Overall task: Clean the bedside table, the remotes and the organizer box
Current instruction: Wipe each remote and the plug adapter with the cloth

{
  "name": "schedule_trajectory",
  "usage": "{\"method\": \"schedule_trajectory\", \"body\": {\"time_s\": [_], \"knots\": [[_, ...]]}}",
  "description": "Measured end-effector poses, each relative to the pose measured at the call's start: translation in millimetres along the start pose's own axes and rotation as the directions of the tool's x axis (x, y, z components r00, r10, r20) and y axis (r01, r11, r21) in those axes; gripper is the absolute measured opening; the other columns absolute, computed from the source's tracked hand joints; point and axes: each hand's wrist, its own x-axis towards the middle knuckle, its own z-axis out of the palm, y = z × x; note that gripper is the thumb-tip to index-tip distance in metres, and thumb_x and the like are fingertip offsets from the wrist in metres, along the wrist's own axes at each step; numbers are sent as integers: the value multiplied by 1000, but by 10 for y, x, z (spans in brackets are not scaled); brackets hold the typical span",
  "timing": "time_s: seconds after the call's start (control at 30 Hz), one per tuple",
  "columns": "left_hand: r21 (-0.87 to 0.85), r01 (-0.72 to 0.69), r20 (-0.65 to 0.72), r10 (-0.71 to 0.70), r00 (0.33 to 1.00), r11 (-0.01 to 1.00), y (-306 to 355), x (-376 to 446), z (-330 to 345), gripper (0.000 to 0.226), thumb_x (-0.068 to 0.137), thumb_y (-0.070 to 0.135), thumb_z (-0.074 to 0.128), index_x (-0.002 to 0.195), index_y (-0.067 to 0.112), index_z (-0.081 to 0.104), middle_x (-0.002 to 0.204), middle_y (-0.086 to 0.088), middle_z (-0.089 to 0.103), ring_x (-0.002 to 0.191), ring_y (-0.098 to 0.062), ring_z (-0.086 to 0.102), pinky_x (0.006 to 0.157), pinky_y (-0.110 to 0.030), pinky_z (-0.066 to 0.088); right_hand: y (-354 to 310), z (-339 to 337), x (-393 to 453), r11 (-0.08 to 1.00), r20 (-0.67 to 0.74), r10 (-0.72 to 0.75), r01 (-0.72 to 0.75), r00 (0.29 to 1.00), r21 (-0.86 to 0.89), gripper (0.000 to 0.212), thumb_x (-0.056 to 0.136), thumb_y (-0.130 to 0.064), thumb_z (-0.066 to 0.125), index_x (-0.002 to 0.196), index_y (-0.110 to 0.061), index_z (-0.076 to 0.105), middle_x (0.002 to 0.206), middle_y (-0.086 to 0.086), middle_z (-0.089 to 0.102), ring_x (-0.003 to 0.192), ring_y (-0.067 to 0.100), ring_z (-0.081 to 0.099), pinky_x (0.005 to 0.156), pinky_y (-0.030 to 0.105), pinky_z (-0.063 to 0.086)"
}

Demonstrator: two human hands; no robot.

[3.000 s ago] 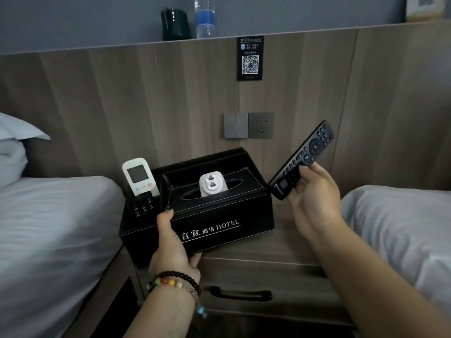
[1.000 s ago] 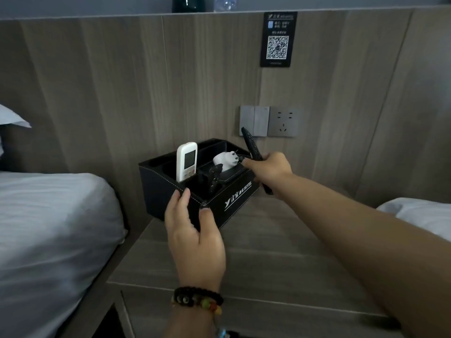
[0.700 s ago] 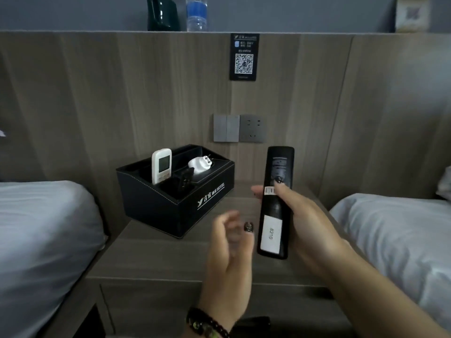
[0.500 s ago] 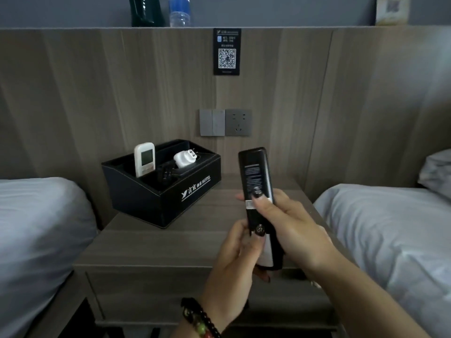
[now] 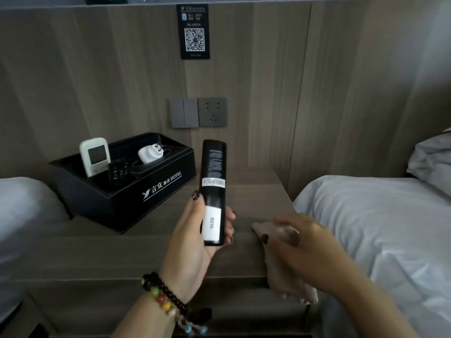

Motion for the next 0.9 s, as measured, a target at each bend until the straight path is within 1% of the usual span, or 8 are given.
{"method": "schedule_trajectory", "body": {"time_s": [0.13,0.23,0.47,0.57,0.67,0.73,0.8,0.9], "knots": [[-26,5,-43,-6,999,1000,-143,83,-124,43,87,42,40,112,13,61,84,-9,63,67,-16,54,65,-33,44,22,268,-21,981,96,-13,32,995,-193,53,83,-61,47,132,-40,39,132,-14,38,129,9,32,102,15,28],[-32,23,-55,-24,998,999,-169,146,-157,41,90,39,41,114,13,63,85,-10,63,67,-16,53,62,-32,42,21,440,-14,956,44,-72,82,996,-283,52,84,-49,29,135,-43,33,140,-13,36,137,14,24,112,26,24],[-164,112,-67,-124,990,980,-242,151,-256,43,87,36,47,117,10,64,95,-15,68,77,-18,61,67,-32,42,-93,454,60,992,-332,-15,56,943,116,36,82,-2,51,107,-22,68,97,3,71,79,14,63,70,11,45],[-184,140,-32,-148,988,973,-222,144,-297,44,87,36,49,119,12,64,98,-14,69,76,-16,63,64,-30,46,-198,368,140,616,-158,313,-74,937,785,30,91,-4,52,104,-25,68,84,7,74,61,21,67,52,26,50],[-112,144,19,-143,990,983,-223,99,-280,42,85,34,50,119,15,65,98,-12,70,74,-14,61,63,-29,45,-297,335,175,106,-1,311,-34,950,994,30,92,-8,50,109,-26,68,99,11,68,69,23,60,55,27,47],[-26,136,59,-135,989,990,-219,70,-261,40,85,33,51,118,15,66,95,-10,71,72,-13,60,61,-28,45,-372,338,148,-32,-6,277,15,961,999,35,92,-7,47,112,-27,67,107,7,67,77,22,62,53,26,48],[92,106,101,-115,988,990,-240,47,-244,35,91,35,55,114,12,68,91,-8,69,71,-12,59,55,-24,45,-418,368,109,37,-125,285,119,950,992,36,90,-4,48,111,-26,68,113,6,69,90,20,66,59,26,54],[204,41,163,-75,984,978,-241,-31,-197,34,86,42,52,96,18,74,77,-5,64,61,-11,57,48,-23,42,-459,403,66,364,-391,182,308,902,879,42,83,-6,51,114,-30,65,118,-6,66,105,8,62,80,20,51]]}}
